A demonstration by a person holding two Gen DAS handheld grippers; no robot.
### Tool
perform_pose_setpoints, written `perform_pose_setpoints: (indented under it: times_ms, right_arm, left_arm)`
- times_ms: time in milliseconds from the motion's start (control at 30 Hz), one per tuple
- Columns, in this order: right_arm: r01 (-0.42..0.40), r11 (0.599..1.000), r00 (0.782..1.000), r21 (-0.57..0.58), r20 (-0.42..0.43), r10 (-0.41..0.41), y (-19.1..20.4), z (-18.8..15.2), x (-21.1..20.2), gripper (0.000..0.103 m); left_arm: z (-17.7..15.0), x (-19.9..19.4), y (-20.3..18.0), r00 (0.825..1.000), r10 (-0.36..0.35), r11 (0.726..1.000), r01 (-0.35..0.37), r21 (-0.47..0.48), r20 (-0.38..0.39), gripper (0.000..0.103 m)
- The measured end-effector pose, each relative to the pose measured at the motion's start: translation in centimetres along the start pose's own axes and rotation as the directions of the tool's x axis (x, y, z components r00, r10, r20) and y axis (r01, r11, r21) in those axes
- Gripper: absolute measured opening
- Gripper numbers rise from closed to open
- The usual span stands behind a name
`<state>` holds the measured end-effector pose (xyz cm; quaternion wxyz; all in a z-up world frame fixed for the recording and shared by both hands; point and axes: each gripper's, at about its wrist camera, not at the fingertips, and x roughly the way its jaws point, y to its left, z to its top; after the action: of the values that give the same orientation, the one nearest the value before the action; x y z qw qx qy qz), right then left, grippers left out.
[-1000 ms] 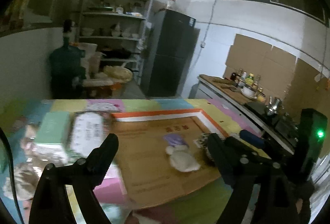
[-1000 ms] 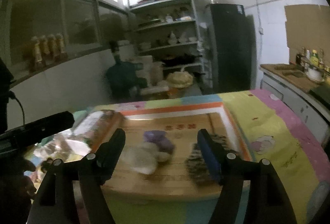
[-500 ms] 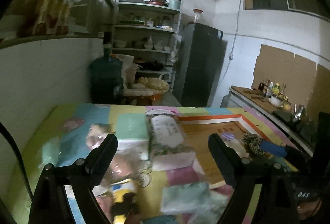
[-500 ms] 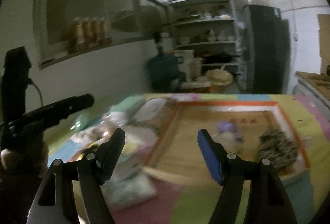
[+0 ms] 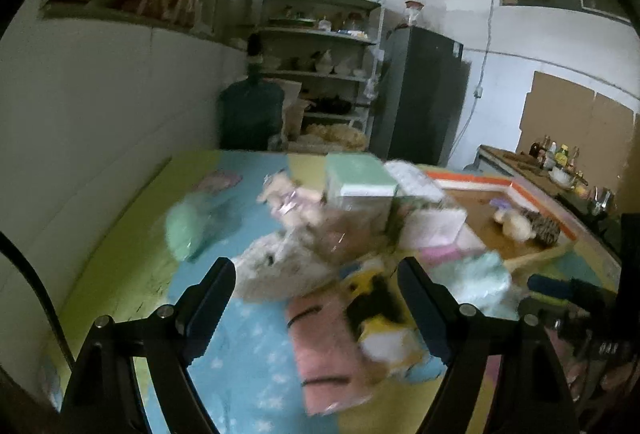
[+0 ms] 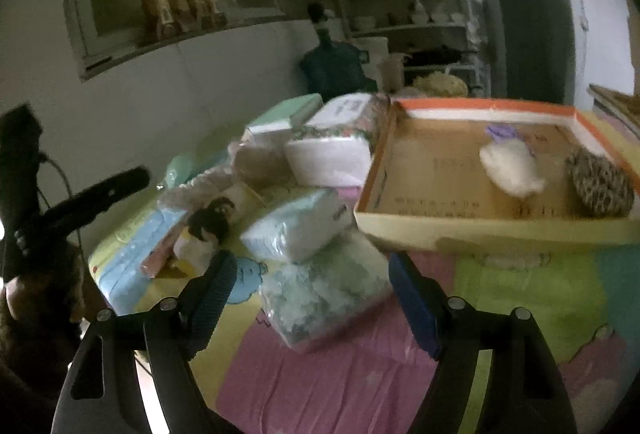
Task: Organize soft objects
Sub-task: 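Move both tools back to the pile of soft items, then grasp the pink rolled towel with left tool while right tool grasps clear tissue pack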
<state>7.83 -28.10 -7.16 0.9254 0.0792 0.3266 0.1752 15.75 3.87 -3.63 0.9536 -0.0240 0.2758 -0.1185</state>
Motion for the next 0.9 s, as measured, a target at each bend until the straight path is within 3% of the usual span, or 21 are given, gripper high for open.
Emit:
perform_pose_setpoints:
  times_ms: [167,333,467,633,667,700,733,900]
  right_arm:
    - [0.027,0.999,1.0,0.034,0.001,-0.027,-0.3,-0.7,0.0,0.079]
    - [0.038,0.999,0.999,0.016,-0.013,-0.038,0.5,-0.8,0.3,0.08]
    - [0.038,0.999,0.999,0.003,-0.013,-0.038,0.8,-0.7,0.3,0.08]
    - [0.041,0.999,0.999,0.001,-0.012,-0.041,0.9,-0.7,0.2,0.08]
    - [0.042,0.999,0.999,-0.001,-0.009,-0.042,1.0,-0.6,0.3,0.08]
    - [0.042,0.999,0.999,-0.007,-0.005,-0.042,1.1,-0.6,0.1,0.08]
    - [0.043,0.999,0.999,-0.011,0.0,-0.043,1.2,-0.6,0.1,0.08]
    - [0.014,1.0,1.0,-0.014,0.024,-0.014,1.5,0.4,0.0,0.08]
  left_arm:
    - [-2.2,0.7,1.1,0.998,-0.009,0.999,0.007,-0.034,-0.056,0.083]
    - [-3.6,2.7,1.3,0.991,0.016,0.999,-0.021,-0.034,-0.13,0.065]
    - [-4.2,3.7,1.5,0.988,0.005,0.998,-0.015,-0.067,-0.154,0.064]
    - [-4.1,4.4,1.0,0.988,0.025,0.999,-0.031,-0.036,-0.149,0.062]
    - [-4.1,4.4,1.0,0.989,0.02,0.999,-0.026,-0.041,-0.145,0.052]
    - [-4.1,4.3,1.2,0.99,0.013,0.998,-0.02,-0.052,-0.139,0.032]
    - [-4.1,4.3,1.4,0.99,0.001,0.998,-0.01,-0.064,-0.142,0.022]
    - [-4.1,3.3,1.7,0.995,-0.003,0.997,-0.004,-0.073,-0.098,0.019]
